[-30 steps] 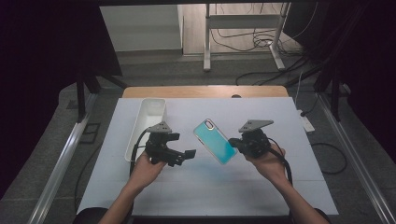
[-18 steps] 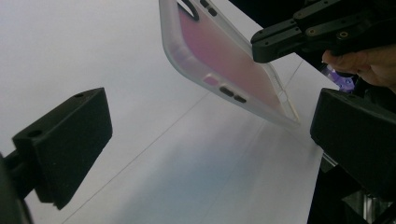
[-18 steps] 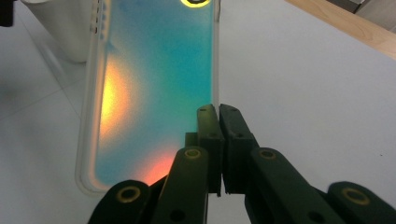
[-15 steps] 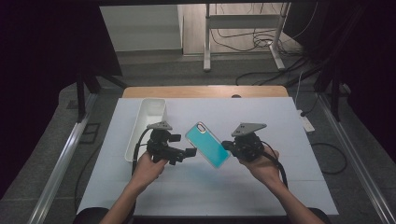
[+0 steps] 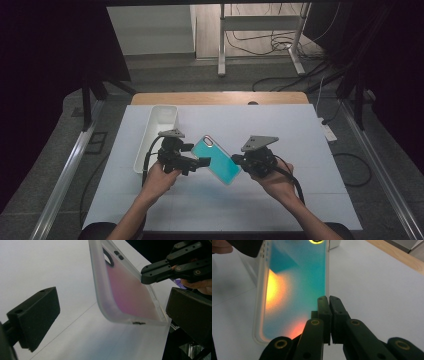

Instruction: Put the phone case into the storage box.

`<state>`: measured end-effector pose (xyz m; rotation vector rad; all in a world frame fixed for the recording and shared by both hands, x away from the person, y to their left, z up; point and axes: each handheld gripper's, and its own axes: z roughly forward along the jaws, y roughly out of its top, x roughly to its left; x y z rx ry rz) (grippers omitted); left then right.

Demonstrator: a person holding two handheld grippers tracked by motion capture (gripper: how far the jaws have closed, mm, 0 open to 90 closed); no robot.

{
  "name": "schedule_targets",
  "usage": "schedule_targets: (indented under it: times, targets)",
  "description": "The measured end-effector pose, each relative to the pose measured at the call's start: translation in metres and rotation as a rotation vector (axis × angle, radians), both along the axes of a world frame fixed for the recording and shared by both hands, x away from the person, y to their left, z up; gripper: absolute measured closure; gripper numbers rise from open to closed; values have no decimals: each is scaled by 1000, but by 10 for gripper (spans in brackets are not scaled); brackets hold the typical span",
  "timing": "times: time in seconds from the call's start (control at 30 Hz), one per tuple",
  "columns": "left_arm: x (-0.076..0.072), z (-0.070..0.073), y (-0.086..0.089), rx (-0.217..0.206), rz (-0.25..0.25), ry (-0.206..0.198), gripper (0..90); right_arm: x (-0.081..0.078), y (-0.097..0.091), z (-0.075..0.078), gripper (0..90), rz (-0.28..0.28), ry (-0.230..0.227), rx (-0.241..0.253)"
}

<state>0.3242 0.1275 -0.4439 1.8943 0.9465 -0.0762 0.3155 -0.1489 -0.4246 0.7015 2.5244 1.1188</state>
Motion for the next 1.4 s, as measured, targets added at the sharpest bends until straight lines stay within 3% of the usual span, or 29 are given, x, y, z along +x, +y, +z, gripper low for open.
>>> schedule_targets:
  times: [0.23, 0.4, 0.6, 0.8, 1.0, 1.07, 1.17, 1.27, 1.4]
  targets:
    - [2, -1, 1, -16, -18, 17, 3, -7, 7, 1, 880, 26, -16, -7]
    - [2, -2, 1, 4, -19, 24, 46, -9, 10, 1, 880, 33, -30, -15]
    - [2, -1, 2, -12, -49, 56, 263, -10, 11, 0, 880, 33, -37, -16]
    - [4, -2, 5, -59, -67, 113, 464, -9, 10, -1, 880, 30, -41, -19]
    - [5, -3, 7, -92, -80, 144, 663, -8, 10, -2, 880, 22, -43, -18]
    - [5, -4, 7, -107, -80, 159, 696, -7, 10, -3, 880, 22, -41, -15]
    - [7, -5, 10, -162, -86, 190, 757, -7, 10, -3, 880, 22, -41, -18]
    - [6, -5, 9, -180, -74, 209, 831, -7, 12, -5, 873, 23, -40, -25]
    - [6, -5, 9, -156, -72, 209, 851, -6, 14, -8, 869, 27, -35, -40]
